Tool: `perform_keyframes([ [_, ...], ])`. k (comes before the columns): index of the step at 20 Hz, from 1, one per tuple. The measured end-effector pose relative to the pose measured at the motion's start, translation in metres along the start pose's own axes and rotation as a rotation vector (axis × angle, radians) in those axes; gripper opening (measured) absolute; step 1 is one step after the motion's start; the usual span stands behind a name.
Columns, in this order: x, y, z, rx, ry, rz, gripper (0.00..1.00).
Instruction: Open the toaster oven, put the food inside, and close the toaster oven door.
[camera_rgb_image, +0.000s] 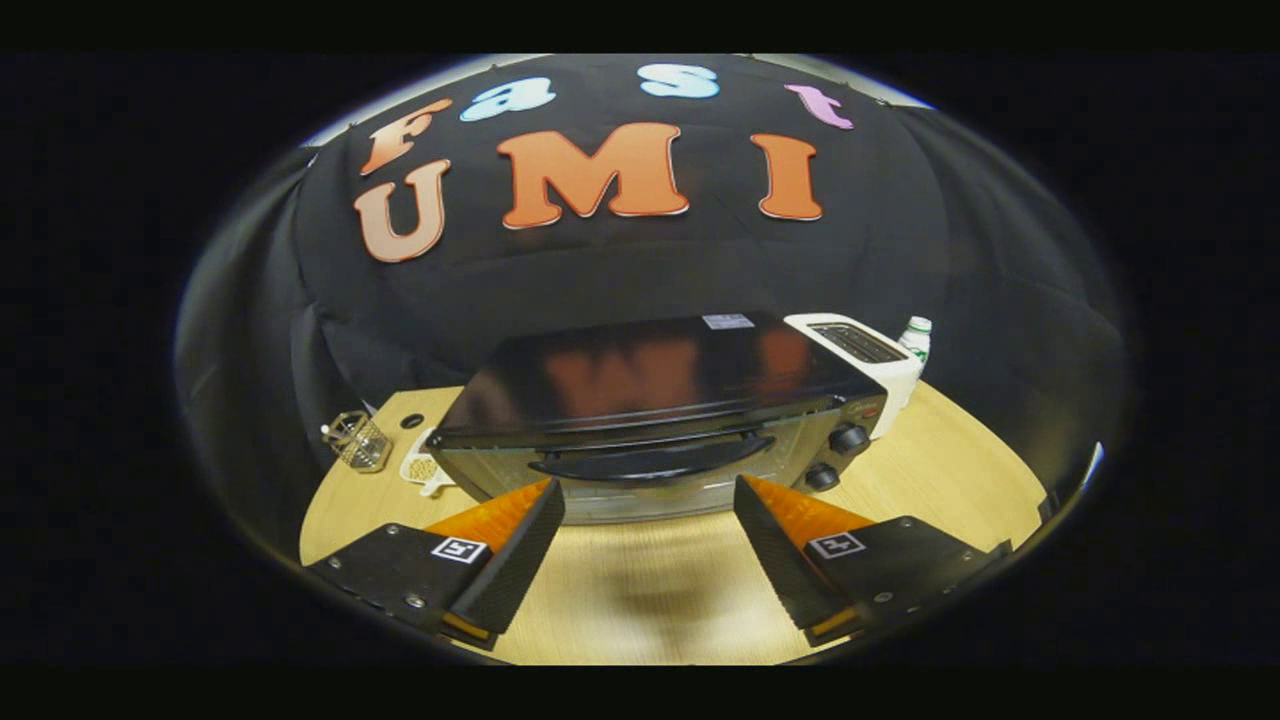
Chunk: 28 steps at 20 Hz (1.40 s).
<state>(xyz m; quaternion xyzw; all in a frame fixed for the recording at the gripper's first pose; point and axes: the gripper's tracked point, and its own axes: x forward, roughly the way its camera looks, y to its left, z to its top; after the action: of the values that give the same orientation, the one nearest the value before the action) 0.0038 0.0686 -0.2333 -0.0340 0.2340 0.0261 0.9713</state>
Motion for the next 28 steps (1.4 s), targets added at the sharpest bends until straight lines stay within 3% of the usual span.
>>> perform_keyframes([
  [13,-0.08,0.012,0.18,-0.063,-0.28,0.046,1.0],
  [19,-0.105,0.009,0.204,-0.057,-0.354,0.048,1.0],
  [28,-0.108,0.007,0.2,-0.06,-0.372,0.041,1.0],
])
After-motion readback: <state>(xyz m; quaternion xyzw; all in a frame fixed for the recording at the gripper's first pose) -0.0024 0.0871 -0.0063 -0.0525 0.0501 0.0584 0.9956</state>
